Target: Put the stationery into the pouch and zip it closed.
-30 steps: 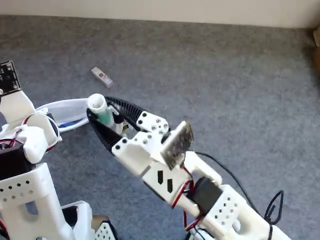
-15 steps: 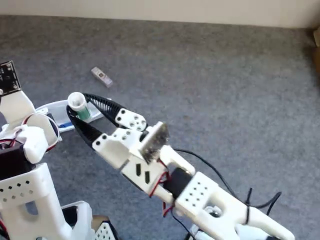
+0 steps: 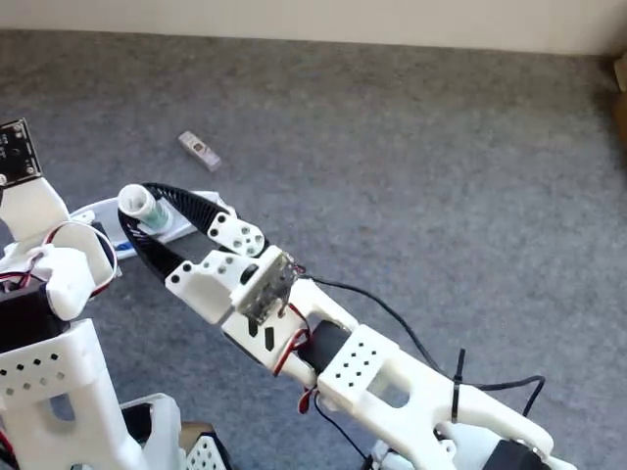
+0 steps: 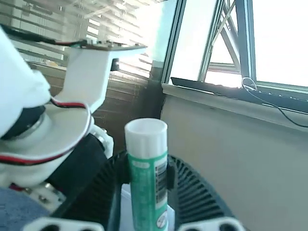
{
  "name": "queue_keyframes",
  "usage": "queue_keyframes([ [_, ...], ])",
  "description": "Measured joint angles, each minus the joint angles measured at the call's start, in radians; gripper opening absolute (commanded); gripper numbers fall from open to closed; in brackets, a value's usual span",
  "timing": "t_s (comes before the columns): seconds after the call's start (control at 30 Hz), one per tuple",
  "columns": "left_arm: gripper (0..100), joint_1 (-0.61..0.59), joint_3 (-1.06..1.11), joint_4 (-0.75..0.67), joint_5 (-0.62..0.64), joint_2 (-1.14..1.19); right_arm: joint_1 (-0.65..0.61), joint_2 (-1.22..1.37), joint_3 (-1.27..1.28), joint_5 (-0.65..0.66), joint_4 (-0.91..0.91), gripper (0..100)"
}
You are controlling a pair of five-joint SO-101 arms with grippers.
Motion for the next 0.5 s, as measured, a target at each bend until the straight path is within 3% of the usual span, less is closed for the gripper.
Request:
queue_keyframes([
  [0.1, 1, 0.000, 0.000, 0.000, 0.000, 0.000, 0.000, 0.000, 0.014, 0.046, 0.000, 3.5],
  [0.27, 1, 0.002, 0.000, 0.000, 0.000, 0.000, -0.002, 0.000, 0.028, 0.077, 0.058, 18.0],
  [0.5, 1, 0.002, 0.000, 0.002, 0.000, 0.000, 0.000, 0.000, 0.028, 0.080, 0.071, 18.9],
])
